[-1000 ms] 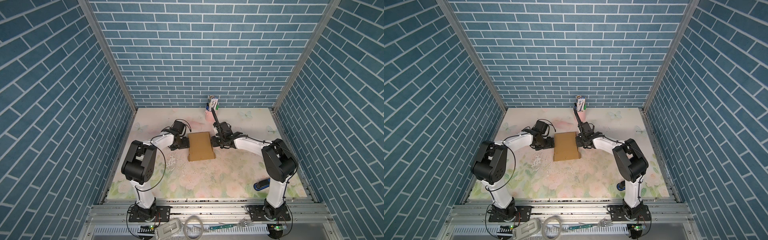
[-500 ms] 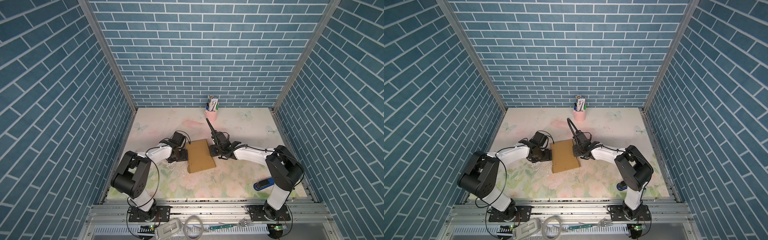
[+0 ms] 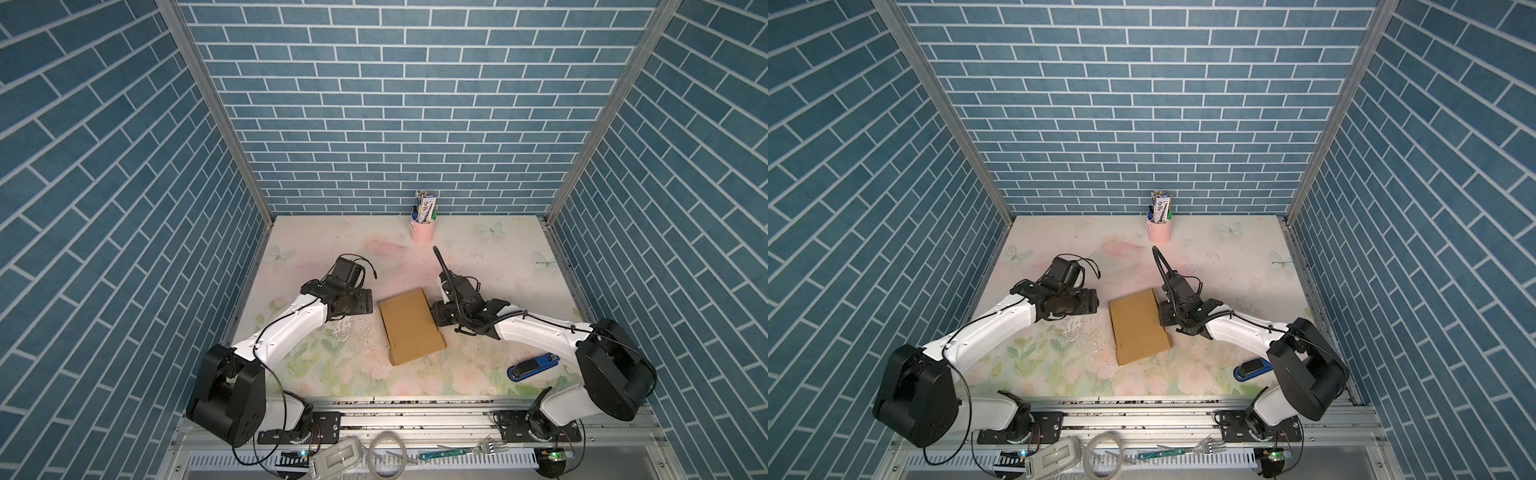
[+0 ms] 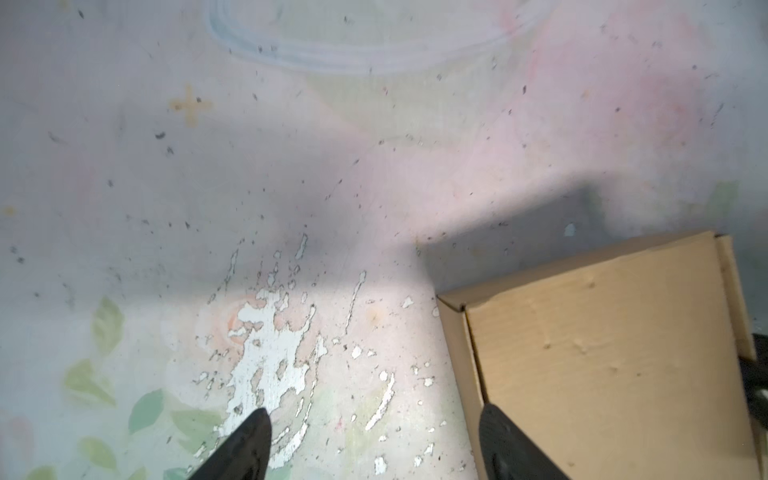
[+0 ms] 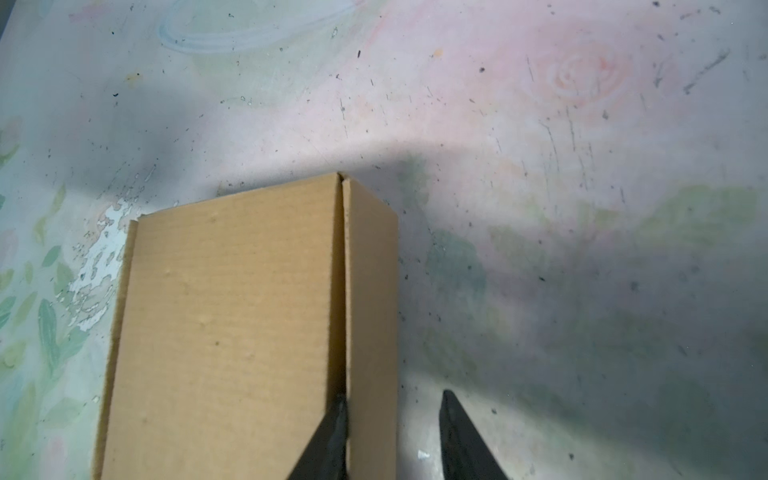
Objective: Fold the paper box
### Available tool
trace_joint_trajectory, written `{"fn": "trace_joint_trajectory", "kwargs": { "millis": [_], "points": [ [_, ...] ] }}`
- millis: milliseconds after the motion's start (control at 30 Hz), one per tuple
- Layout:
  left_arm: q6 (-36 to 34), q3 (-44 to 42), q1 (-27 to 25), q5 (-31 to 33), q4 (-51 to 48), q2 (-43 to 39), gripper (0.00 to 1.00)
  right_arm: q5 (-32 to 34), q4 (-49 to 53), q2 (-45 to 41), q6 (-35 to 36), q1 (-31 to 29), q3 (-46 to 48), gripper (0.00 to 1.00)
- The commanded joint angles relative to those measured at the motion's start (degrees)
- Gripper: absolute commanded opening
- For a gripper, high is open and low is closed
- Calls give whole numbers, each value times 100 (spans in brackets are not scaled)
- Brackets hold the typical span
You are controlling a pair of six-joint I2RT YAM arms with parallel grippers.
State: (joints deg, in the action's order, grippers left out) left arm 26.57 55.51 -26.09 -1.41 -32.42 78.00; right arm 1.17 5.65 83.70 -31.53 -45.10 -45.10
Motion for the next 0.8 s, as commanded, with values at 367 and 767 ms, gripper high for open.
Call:
{"fn": "trace_joint_trajectory", "kwargs": {
  "millis": [367,767],
  "points": [
    [-138,261,-868,-16,248,661,79,100,-115,724,-597,-36,-231,38],
    [-564,962,-1608,201,468,1852,79,150,-83,859,-605,-39,-546,40]
  ]
}}
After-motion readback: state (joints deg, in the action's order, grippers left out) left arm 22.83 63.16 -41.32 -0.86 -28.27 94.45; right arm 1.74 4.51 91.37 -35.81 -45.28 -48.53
